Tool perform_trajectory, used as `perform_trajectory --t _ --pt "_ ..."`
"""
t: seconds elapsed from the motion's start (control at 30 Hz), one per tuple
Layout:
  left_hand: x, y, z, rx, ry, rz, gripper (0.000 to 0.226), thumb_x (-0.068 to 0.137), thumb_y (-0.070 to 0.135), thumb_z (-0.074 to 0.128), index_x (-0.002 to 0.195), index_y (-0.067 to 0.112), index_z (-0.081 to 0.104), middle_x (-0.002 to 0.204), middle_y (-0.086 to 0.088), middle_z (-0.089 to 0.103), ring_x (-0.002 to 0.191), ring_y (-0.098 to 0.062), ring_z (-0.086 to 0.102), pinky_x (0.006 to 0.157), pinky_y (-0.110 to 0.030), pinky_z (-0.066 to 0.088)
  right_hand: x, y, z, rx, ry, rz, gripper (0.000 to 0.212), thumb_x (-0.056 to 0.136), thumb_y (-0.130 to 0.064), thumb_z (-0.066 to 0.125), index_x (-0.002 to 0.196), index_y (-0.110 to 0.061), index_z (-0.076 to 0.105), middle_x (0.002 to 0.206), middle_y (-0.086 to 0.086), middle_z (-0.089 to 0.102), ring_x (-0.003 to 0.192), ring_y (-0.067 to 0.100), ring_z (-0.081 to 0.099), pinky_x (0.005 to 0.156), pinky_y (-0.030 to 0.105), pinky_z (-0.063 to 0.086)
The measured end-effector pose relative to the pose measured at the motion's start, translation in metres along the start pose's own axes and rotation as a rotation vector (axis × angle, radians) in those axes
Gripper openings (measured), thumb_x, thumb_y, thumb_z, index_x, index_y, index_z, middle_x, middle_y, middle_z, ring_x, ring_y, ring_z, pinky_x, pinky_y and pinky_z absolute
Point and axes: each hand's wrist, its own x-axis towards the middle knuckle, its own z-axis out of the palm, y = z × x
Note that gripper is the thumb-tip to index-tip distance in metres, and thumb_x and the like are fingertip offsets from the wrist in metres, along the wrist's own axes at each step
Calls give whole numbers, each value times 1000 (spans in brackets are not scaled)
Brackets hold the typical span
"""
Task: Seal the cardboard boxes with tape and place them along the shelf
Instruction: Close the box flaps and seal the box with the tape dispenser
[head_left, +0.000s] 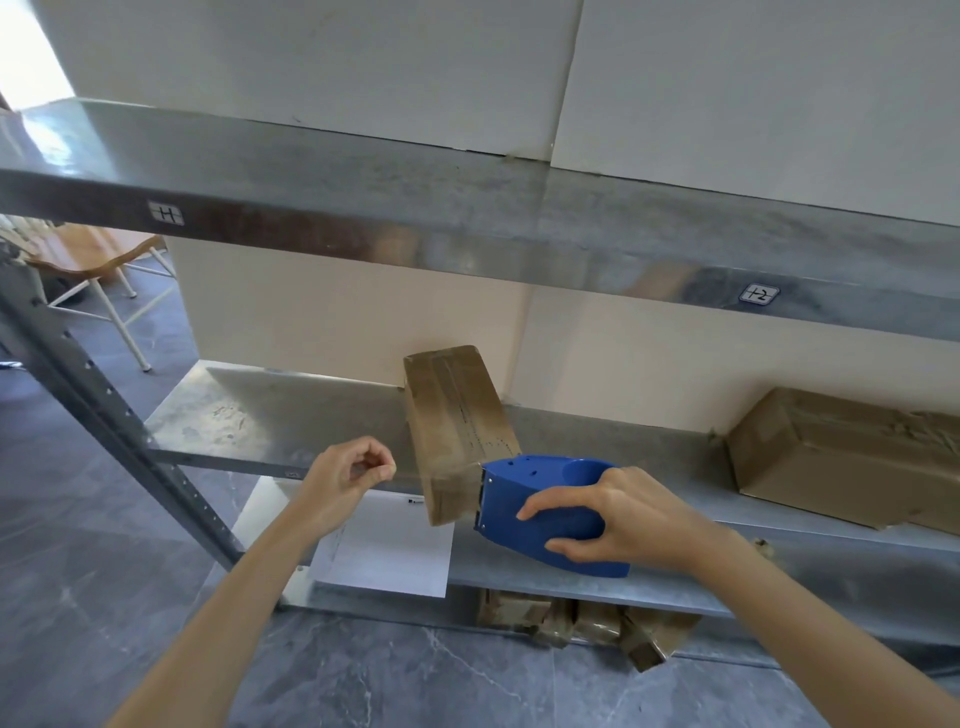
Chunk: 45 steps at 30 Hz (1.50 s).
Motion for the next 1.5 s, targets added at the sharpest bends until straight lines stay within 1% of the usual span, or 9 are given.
perform_trajectory --t 0.37,0.47,0.53,0.73,0.83,1.1,1.2,1.3,1.5 --pt "1 -2 -5 -5 40 -53 12 91 3 65 86 14 63 87 -3 67 88 -21 65 87 -32 53 -1 6 1 -19 36 6 47 85 -67 27 131 -58 32 78 -6 66 61 17 51 61 21 43" --pt "3 3 0 -37 27 -67 10 93 5 64 89 14 62 90 -4 66 91 -21 64 89 -32 52 2 9 -5 -20 50 27 41 87 -61 41 128 -56 42 69 -15 55 50 9 44 56 16 39" --pt "4 6 3 -79 26 -92 10 94 7 63 89 15 61 90 -3 66 91 -20 64 89 -30 51 3 11 -7 -21 48 40 39 89 -57 47 127 -56 42 74 -18 56 51 6 45 58 12 38" --pt "6 7 11 -159 40 -147 16 84 14 77 85 14 61 83 -3 67 80 -15 65 78 -22 52 3 17 -4 9 3 58 40 89 -59 46 128 -58 36 90 -15 66 62 11 56 60 11 40" --pt "7 2 14 -189 51 -165 17 82 11 78 83 12 62 79 -2 68 76 -13 66 73 -19 52 4 17 -2 26 -37 63 40 90 -59 46 128 -58 35 97 -13 67 68 12 60 67 19 49" --pt "12 -8 25 -177 71 -115 20 83 6 77 84 10 57 75 -3 63 72 -17 61 71 -24 51 8 20 6 16 -51 66 40 91 -58 46 129 -58 34 101 -14 67 70 12 59 68 20 49" --pt "11 -9 36 -151 89 -68 31 87 6 72 106 24 56 76 -6 58 73 -21 59 76 -23 50 10 22 11 17 -48 70 41 90 -58 44 129 -60 30 101 -14 67 68 11 58 68 19 49" --pt "13 -12 44 -73 79 45 59 91 0 65 141 26 47 78 -1 51 75 -10 53 79 -14 47 10 25 16 28 -32 78 41 89 -59 43 128 -61 30 100 -15 66 65 9 56 64 15 45" --pt "20 -17 55 101 134 173 58 92 -6 61 142 21 50 90 10 43 87 2 48 84 -8 42 11 30 17 31 -41 99 41 90 -57 45 128 -62 28 104 -11 67 70 11 60 67 18 48"
